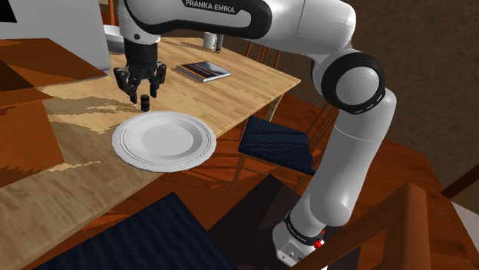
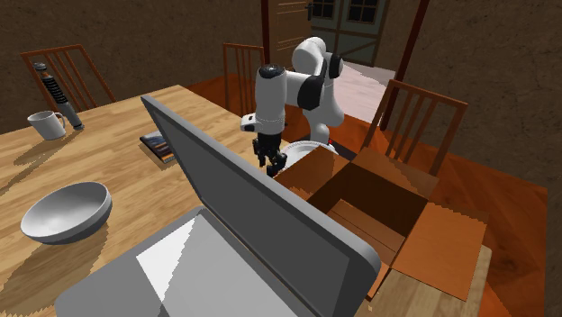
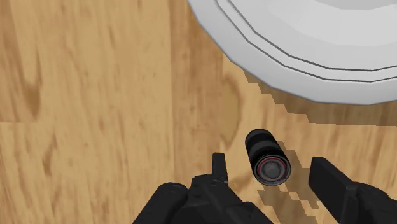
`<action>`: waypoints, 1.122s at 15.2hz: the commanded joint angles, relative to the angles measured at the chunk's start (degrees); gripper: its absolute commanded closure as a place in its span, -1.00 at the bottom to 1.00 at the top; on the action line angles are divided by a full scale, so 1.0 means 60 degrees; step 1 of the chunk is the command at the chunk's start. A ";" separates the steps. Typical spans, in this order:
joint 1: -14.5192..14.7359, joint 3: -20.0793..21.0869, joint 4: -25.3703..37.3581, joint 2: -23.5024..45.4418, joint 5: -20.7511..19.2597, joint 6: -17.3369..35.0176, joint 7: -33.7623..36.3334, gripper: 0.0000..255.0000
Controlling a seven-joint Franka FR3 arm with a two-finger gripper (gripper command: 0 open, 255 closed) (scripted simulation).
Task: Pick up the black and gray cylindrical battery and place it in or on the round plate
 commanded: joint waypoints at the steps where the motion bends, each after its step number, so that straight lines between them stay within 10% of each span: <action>1: 0.0000 0.0000 0.0000 0.0000 0.0000 0.0000 0.0000 1.00; 17: 0.0108 0.0029 0.1382 0.0259 -0.0085 -0.1137 -0.0016 1.00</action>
